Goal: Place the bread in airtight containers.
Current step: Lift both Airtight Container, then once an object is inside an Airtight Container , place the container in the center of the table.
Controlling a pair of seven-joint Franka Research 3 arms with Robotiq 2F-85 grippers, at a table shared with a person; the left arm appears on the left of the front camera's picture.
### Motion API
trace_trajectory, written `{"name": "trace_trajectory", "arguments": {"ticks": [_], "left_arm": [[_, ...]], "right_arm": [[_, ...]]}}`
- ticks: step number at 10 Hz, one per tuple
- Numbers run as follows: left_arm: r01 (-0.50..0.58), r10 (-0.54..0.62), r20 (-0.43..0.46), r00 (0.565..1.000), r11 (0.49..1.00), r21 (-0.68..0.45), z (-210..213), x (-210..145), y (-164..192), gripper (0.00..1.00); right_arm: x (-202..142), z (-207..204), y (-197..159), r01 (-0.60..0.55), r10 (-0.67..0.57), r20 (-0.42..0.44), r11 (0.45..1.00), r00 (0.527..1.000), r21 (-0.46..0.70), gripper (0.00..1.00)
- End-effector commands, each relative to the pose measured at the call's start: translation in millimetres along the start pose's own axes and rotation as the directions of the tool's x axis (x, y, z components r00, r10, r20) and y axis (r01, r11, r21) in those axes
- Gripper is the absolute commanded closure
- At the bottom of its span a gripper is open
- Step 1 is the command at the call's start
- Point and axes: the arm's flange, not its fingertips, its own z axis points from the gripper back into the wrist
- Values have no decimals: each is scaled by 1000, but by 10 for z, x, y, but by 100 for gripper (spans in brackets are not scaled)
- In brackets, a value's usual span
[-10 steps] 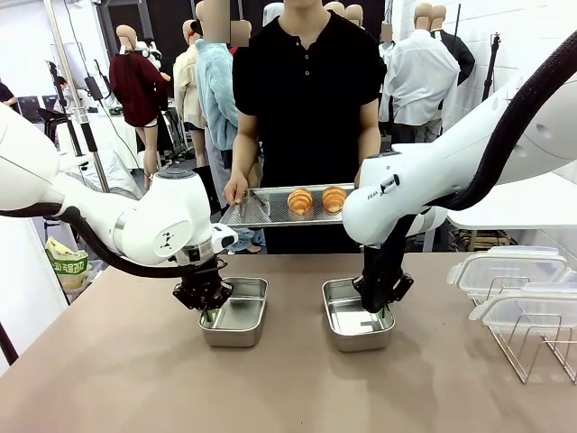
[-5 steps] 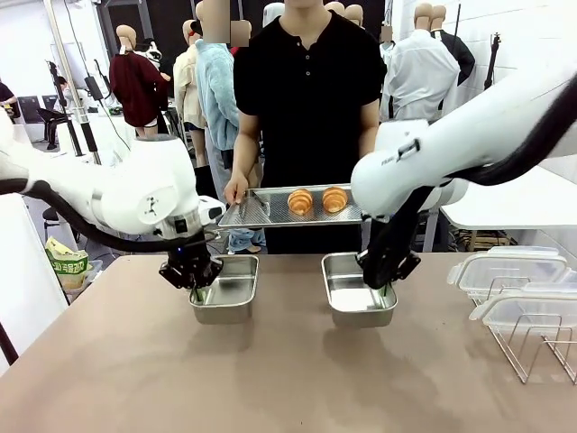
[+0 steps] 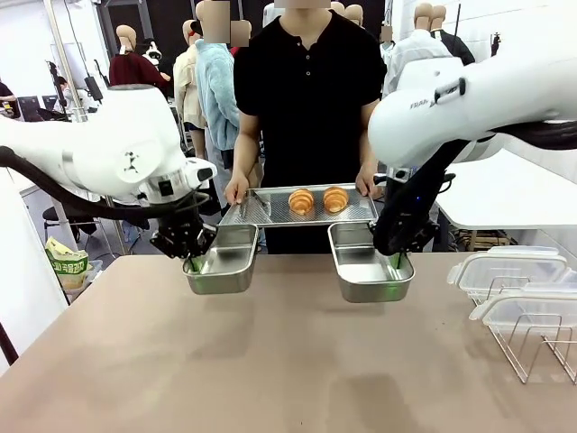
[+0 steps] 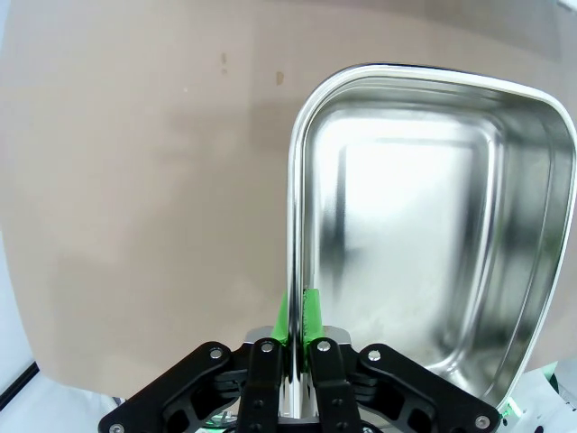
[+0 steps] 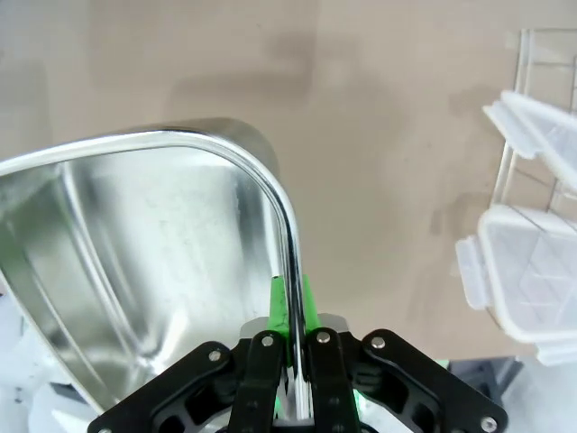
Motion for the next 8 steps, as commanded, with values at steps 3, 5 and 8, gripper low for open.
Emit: {"name": "trace_trajectory", "arguments": {"ticks": [3, 5, 8], "left_arm": [[15, -14, 59, 998, 1000, -20, 259, -33, 82, 100], [0, 1, 53, 999, 1000, -8, 287, -7, 52, 100], [0, 1, 53, 999, 1000, -8, 287, -7, 52, 100]], "right_arm": [[1, 154, -89, 32, -30, -49, 999, 998, 31, 100], [-49, 118, -73, 17, -17, -24, 1000, 1000, -5, 100], [-49, 118, -73, 17, -17, -24, 1000, 1000, -5, 100]]}}
